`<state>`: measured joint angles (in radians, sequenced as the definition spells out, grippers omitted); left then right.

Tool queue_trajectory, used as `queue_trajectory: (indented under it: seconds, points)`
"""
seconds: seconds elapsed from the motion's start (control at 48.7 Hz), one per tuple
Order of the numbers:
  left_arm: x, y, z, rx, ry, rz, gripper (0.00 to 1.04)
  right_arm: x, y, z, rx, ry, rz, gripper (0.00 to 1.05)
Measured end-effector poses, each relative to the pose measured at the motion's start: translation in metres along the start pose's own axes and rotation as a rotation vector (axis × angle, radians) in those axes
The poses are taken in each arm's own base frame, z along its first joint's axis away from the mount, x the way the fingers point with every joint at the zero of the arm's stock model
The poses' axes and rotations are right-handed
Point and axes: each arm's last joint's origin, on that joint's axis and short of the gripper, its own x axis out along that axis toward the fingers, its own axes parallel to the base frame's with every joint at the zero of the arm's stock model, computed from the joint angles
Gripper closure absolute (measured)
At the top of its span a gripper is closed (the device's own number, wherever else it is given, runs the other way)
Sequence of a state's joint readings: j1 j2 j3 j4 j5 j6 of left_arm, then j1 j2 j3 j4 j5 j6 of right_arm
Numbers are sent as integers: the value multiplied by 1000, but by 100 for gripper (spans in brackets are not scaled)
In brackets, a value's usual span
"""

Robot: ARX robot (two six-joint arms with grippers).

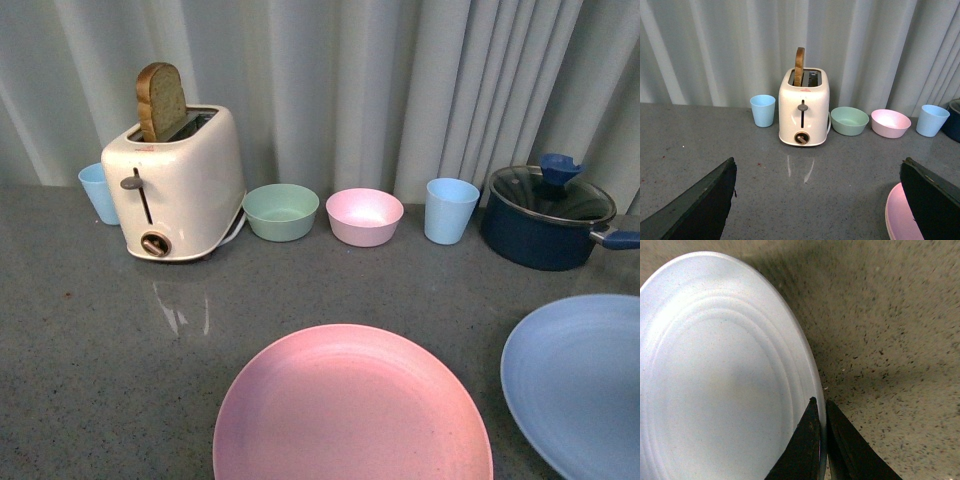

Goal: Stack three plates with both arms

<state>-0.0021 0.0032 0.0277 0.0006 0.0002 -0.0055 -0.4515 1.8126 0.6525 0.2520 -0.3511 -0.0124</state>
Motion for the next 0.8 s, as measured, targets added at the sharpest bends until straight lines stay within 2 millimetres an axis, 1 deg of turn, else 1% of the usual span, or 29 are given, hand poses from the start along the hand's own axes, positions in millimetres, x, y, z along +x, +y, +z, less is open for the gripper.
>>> queue_trajectory:
  seconds: [0.041,0.082,0.164,0.226,0.246,0.287,0.369,0.39,0.431,0.554,0.718,0.8]
  points:
    - [0,0,0,0,0,0,7,-10,4,4,-7,-21,23,102]
    - [0,0,0,0,0,0,7,-22,13,8,-27,-49,73,102]
    - [0,0,0,0,0,0,7,-38,36,9,-84,-90,185,102]
    - [0,0,0,0,0,0,7,-46,56,6,-126,-113,277,102]
    - [0,0,0,0,0,0,7,-47,60,5,-133,-116,290,102]
    - [0,0,0,0,0,0,7,-48,74,2,-156,-123,334,102]
    - [0,0,0,0,0,0,7,-44,97,-5,-195,-121,390,102]
    - [0,0,0,0,0,0,7,-43,100,-6,-196,-118,396,102]
    - [0,0,0,0,0,0,7,-38,111,-10,-207,-107,414,102]
    - [0,0,0,0,0,0,7,-21,137,-23,-222,-52,440,102]
    - [0,0,0,0,0,0,7,-2,163,-37,-239,30,460,102]
    - [0,0,0,0,0,0,7,3,173,-41,-239,54,479,102]
